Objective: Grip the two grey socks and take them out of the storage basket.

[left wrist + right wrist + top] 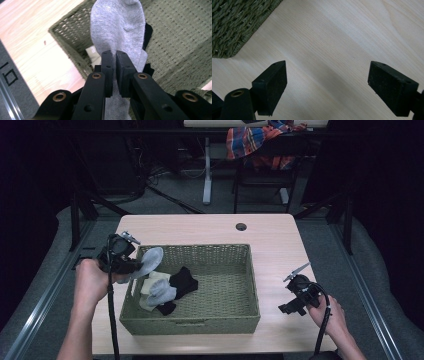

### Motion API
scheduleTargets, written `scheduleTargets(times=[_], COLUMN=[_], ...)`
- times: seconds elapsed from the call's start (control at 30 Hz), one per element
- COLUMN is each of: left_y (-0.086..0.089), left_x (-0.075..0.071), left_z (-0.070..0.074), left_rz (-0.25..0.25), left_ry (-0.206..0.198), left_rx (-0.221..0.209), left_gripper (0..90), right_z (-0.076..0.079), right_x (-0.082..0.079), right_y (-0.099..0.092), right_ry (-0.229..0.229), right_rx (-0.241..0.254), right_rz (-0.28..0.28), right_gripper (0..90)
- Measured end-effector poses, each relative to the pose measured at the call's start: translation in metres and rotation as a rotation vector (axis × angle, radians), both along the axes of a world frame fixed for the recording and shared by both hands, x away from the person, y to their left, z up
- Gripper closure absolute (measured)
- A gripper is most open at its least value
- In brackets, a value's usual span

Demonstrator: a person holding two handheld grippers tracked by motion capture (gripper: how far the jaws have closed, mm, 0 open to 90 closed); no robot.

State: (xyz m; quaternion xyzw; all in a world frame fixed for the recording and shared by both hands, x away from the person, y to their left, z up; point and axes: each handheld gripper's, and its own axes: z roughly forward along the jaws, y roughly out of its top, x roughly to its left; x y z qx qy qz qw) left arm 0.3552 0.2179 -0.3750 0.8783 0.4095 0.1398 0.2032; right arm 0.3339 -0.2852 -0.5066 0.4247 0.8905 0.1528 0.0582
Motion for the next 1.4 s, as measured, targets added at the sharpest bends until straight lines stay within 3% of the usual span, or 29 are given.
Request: scheduleTargets(times=[0.17,0.23,0.33,0.43,0.63,0.67,0.77,0.97,1.17,1.4], left_y=[0.012,0.018,0.026,0.038,0.061,0.064,0.079,0.094,0.106,0.115], left_x=[-0.001,-0.001,0.001,0.003,0.006,0.007,0.011,0.018,0.025,0.031], left_z=[0.004,0.004,0.003,-0.001,-0.008,-0.009,-0.019,-0.039,-0.062,-0.087], left_rz=[0.032,0.046,0.090,0.122,0.185,0.195,0.242,0.284,0.312,0.333], left_ry=[-0.012,-0.012,-0.017,-0.010,0.008,0.009,0.033,0.077,0.122,0.183], left_rx=[-0.007,-0.007,0.027,0.019,-0.006,0.001,-0.006,-0.007,-0.026,-0.027], left_gripper=[85.5,85.5,85.5,85.6,85.5,85.5,85.6,85.5,85.5,85.4], right_z=[0.001,-0.004,-0.004,-0.004,-0.004,0.000,0.000,0.002,0.000,0.002], right_x=[0.001,-0.002,-0.002,-0.003,-0.002,0.000,0.000,0.000,-0.001,0.000], right_y=[0.000,0.002,0.001,0.002,0.001,0.000,0.000,-0.001,0.000,-0.001], right_ry=[0.006,-0.033,-0.033,-0.040,-0.035,-0.010,-0.008,-0.002,-0.016,-0.001], right_rx=[-0.010,0.046,0.048,0.054,0.051,0.010,0.007,-0.004,0.008,-0.006], right_rz=[0.009,-0.039,-0.037,-0.041,-0.038,-0.006,-0.004,0.006,-0.014,0.007], right_gripper=[15.6,15.5,15.6,15.5,15.5,15.6,15.6,15.6,15.6,15.6])
